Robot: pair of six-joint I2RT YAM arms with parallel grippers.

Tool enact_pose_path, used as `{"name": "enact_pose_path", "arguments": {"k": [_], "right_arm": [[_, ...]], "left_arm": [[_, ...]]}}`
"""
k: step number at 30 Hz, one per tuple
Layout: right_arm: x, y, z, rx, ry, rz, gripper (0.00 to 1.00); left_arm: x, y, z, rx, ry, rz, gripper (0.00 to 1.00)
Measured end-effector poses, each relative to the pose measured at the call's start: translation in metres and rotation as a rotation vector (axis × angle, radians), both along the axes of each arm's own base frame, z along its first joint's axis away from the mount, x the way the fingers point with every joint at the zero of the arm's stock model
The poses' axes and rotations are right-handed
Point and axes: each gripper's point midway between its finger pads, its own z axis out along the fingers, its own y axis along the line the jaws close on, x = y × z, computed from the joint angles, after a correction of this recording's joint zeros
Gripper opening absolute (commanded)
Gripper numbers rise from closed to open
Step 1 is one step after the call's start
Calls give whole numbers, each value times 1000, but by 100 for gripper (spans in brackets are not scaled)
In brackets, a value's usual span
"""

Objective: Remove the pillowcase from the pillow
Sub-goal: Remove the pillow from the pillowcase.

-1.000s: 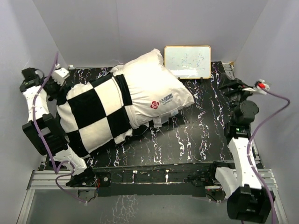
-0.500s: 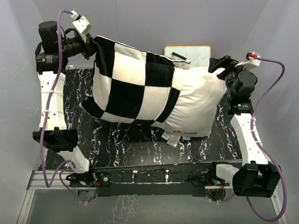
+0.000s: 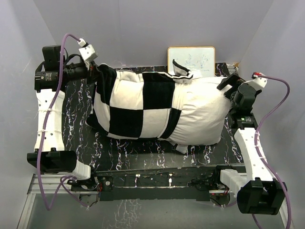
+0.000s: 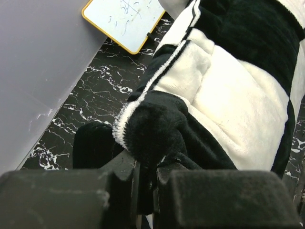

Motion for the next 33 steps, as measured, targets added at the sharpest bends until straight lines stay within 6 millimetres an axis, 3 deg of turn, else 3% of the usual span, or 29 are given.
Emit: {"name": "enact_pose_path", "arguments": {"k": [4,8,12,16,20,26,30,33], "right_arm": [[-9,7,-19,34,20,29,98],[-4,30,-29,98,13,153,98],[8,70,-24,217,-65,375,98],[4,113,-19,387,-164,615,98],[-17,146,-3,481,-249,819,98],[-60,190,14,397,-258,1066,98],[-87,209,5,285,-223,1168,98],[-97,217,-9,207,-191,1207,98]], "left_arm": [[-6,0,-4,21,-10,-13,0],[-12,2,-8,46,-21,-23,0],[-14,5,-18,78,-24,-24,0],[-14,10,-39,119,-5,-11,0],[-9,15,-62,151,17,-3,0],[-4,18,-68,170,5,10,0],[1,22,-68,195,-15,27,0],[3,23,-70,206,-25,31,0]]}}
